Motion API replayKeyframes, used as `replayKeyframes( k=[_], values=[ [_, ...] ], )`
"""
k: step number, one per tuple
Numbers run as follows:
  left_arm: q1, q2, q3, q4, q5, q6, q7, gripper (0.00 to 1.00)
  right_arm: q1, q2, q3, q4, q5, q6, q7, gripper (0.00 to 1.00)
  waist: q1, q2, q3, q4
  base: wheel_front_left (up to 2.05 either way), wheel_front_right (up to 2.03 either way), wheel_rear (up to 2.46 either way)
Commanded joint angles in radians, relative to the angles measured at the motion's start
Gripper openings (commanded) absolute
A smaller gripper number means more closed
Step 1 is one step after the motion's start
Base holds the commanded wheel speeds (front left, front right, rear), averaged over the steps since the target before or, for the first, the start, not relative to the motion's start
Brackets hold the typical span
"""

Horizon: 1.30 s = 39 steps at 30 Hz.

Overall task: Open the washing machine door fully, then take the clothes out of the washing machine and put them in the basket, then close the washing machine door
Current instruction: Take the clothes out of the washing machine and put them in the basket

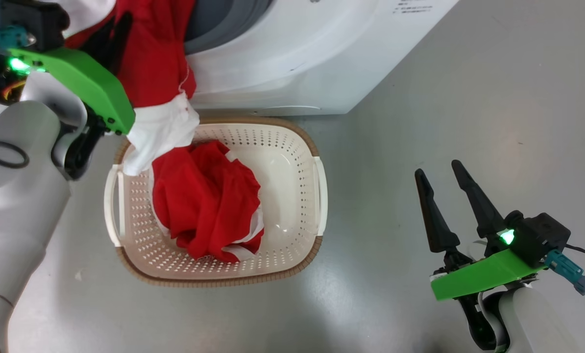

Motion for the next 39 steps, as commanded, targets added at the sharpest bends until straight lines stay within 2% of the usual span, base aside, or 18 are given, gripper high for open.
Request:
replayKeyframes(
  k=[1,4,9,14,19,26,32,39],
  values=[
    [-0.024,0.039,0.02,-0.007,-0.031,-0.005,-0.036,0.0,0.007,0.0,0.016,-0.022,-0.003,0.006,-0.006,1.0,0.0,0.0,-0.006,0.009,0.0,0.0,0.0],
    [0.006,0.038,0.042,-0.018,-0.083,-0.005,-0.088,0.0,0.012,0.0,0.007,-0.02,-0.006,0.006,-0.006,1.0,0.0,0.0,-0.021,0.024,0.0,0.0,0.0],
    [0.045,0.047,0.083,-0.06,-0.096,-0.005,-0.105,0.0,0.019,0.0,-0.003,-0.02,-0.011,0.006,-0.006,1.0,0.0,0.0,-0.037,0.04,0.0,0.0,0.0],
    [0.135,0.057,0.25,-0.187,-0.022,-0.005,-0.106,0.0,0.025,0.0,-0.01,-0.018,-0.018,0.006,-0.006,1.0,0.0,0.0,-0.051,0.058,0.0,0.0,0.0],
    [0.277,0.041,0.418,-0.337,0.077,-0.005,-0.106,0.0,0.032,0.0,-0.01,-0.015,-0.019,0.006,-0.006,1.0,0.0,0.0,-0.068,0.066,0.0,0.0,0.0],
    [0.502,0.013,0.587,-0.557,0.169,-0.005,-0.106,0.0,0.038,0.0,-0.008,-0.012,-0.017,0.006,-0.006,1.0,0.0,0.0,-0.078,0.069,0.0,0.0,0.0],
    [0.681,-0.007,0.675,-0.706,0.206,-0.005,-0.106,0.0,0.044,0.0,-0.006,-0.009,-0.013,0.006,-0.006,1.0,0.0,0.0,-0.086,0.068,0.0,0.0,0.0],
    [0.858,-0.021,0.716,-0.795,0.223,-0.005,-0.106,0.0,0.048,0.0,-0.003,-0.008,-0.009,0.006,-0.006,1.0,0.0,0.0,-0.093,0.061,0.0,0.0,0.0]
  ],
)
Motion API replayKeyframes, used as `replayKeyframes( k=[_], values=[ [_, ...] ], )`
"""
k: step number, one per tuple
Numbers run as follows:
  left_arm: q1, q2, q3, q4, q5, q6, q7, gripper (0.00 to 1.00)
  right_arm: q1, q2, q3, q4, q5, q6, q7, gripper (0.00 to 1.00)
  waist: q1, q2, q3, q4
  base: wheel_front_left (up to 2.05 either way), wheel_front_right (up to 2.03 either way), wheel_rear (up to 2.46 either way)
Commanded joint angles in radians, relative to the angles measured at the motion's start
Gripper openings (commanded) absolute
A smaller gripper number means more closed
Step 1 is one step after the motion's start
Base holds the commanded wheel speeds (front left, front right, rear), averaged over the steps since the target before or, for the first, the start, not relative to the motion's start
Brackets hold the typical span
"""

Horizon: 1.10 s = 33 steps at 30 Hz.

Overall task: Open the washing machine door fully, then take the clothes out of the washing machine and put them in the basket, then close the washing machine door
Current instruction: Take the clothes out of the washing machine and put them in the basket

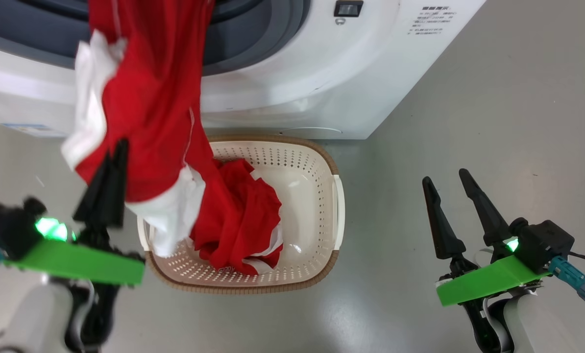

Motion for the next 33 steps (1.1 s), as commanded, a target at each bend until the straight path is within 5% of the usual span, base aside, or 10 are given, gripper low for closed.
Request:
replayKeyframes(
  k=[1,24,26,30,33],
  values=[
    [0.036,0.028,0.038,-0.033,0.008,-0.005,-0.012,0.0,0.024,0.0,0.025,-0.02,0.001,0.006,-0.006,1.0,0.0,0.0,-0.001,-0.002,0.0,0.0,0.0],
    [0.034,0.008,-0.089,0.185,-0.014,-0.005,-0.012,0.0,0.023,0.0,0.023,-0.032,-0.001,0.006,-0.006,1.0,0.0,0.0,0.02,-0.024,0.0,0.0,0.0],
    [0.022,0.006,-0.091,0.192,-0.011,-0.005,-0.012,0.18,0.024,0.0,0.021,-0.034,-0.002,0.006,-0.006,1.0,0.0,0.0,0.023,-0.023,0.0,0.0,0.0],
    [-0.008,0.001,-0.095,0.222,-0.01,-0.005,-0.012,0.27,0.021,0.0,0.022,-0.036,-0.004,0.006,-0.006,1.0,0.0,0.0,0.031,-0.02,0.0,0.0,0.0],
    [-0.039,-0.001,-0.1,0.25,-0.01,-0.005,-0.012,0.58,0.016,0.0,0.024,-0.038,-0.005,0.006,-0.006,1.0,0.0,0.0,0.04,-0.02,0.0,0.0,0.0]
  ],
)
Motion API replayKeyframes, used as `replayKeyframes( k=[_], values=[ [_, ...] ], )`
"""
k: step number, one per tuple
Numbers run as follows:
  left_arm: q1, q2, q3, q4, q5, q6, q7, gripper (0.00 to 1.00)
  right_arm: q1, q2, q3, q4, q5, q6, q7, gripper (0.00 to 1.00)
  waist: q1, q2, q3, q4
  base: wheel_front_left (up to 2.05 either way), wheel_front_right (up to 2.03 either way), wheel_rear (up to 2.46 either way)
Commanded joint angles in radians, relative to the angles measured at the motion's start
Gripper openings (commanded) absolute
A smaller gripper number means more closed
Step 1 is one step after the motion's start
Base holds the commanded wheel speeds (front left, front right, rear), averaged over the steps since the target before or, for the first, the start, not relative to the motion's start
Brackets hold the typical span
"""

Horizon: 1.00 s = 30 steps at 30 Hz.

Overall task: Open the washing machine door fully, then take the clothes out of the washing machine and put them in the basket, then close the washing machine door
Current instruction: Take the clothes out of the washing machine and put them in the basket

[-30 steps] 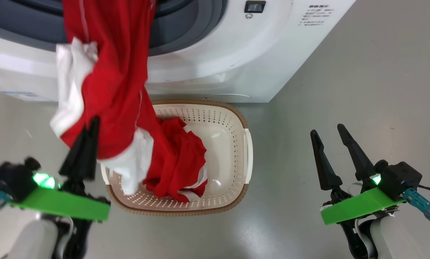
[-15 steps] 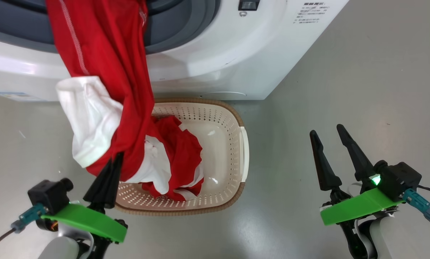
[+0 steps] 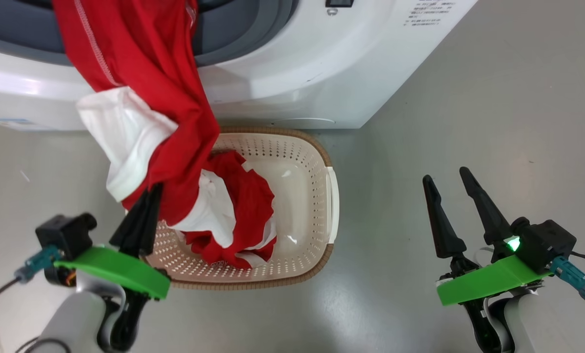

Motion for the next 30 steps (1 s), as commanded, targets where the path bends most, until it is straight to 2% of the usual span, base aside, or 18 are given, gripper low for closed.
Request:
replayKeyframes(
  k=[1,3,18,30],
  values=[
    [-0.031,0.024,0.027,-0.001,0.001,-0.005,-0.012,0.82,0.012,0.0,0.023,-0.025,-0.005,0.006,-0.006,1.0,0.0,-0.0001,0.006,0.001,0.0,0.0,0.0],
    [-0.049,0.022,0.026,0.015,0.001,-0.005,-0.012,1.0,0.009,0.0,0.025,-0.024,-0.007,0.006,-0.006,1.0,0.0,-0.0001,0.011,0.001,0.0,0.0,0.0],
    [-0.084,0.016,0.037,0.058,0.008,-0.005,-0.012,1.0,0.005,0.0,0.018,-0.022,-0.011,0.006,-0.006,1.0,0.0,-0.0001,0.01,0.003,0.0,0.0,0.0],
    [-0.008,0.005,0.128,-0.021,0.13,-0.005,-0.012,1.0,0.019,0.0,0.011,-0.02,-0.017,0.006,-0.006,1.0,0.0,-0.0001,-0.013,0.011,0.0,0.0,0.0]
  ],
)
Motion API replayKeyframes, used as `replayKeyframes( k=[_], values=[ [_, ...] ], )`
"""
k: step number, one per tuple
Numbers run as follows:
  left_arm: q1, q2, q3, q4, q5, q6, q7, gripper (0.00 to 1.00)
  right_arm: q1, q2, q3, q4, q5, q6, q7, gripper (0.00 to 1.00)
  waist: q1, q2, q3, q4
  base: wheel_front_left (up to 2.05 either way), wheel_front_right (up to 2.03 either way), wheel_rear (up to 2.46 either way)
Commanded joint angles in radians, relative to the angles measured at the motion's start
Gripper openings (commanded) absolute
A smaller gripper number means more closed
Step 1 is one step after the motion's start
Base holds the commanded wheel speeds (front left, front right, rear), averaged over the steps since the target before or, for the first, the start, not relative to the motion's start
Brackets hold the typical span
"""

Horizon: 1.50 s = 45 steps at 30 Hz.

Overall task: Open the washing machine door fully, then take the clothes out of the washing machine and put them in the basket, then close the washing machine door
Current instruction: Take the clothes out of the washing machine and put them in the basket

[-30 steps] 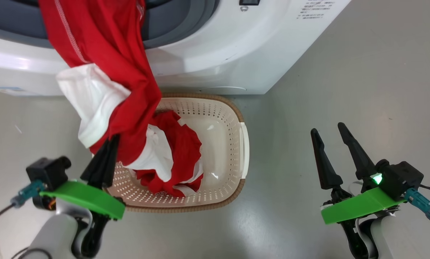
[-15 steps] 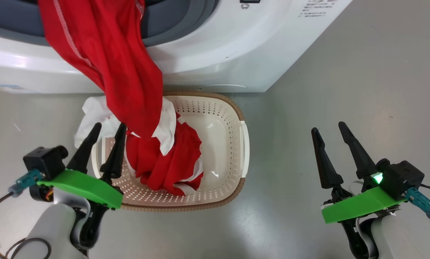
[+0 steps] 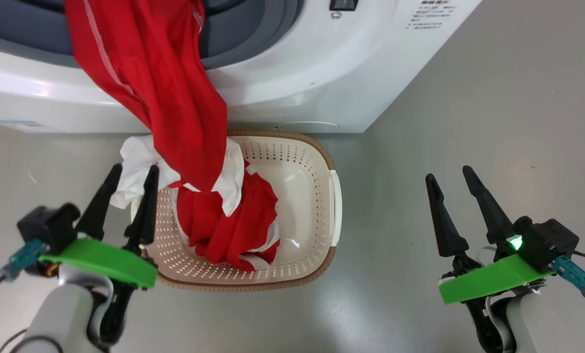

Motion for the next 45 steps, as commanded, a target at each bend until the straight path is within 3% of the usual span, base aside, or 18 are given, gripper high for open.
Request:
replayKeyframes(
  k=[1,15,28,38,45],
  values=[
    [0.033,0.026,0.049,-0.031,0.021,-0.005,-0.012,1.0,0.022,0.0,0.019,-0.02,-0.012,0.006,-0.006,1.0,0.0,-0.0001,-0.003,0.002,0.0,0.0,0.0],
    [0.237,-0.019,0.199,-0.226,0.131,-0.005,-0.012,1.0,0.048,0.0,0.005,-0.019,-0.02,0.006,-0.006,1.0,0.0,-0.0001,-0.032,0.018,0.0,0.0,0.0],
    [0.279,-0.031,0.212,-0.299,0.143,-0.005,-0.012,1.0,0.047,0.0,0.006,-0.016,-0.019,0.006,-0.006,1.0,0.0,-0.0001,-0.035,0.015,0.0,0.0,0.0],
    [0.168,0.015,0.134,-0.251,0.108,-0.005,-0.012,1.0,0.043,0.0,0.011,-0.016,-0.016,0.006,-0.006,1.0,0.0,-0.0001,-0.029,0.019,0.0,0.0,0.0],
    [-0.069,0.056,0.064,-0.143,0.081,-0.005,0.038,1.0,0.024,0.0,0.022,-0.012,-0.015,0.006,-0.006,1.0,0.0,-0.0001,-0.012,0.022,0.0,0.0,0.0]
  ],
)
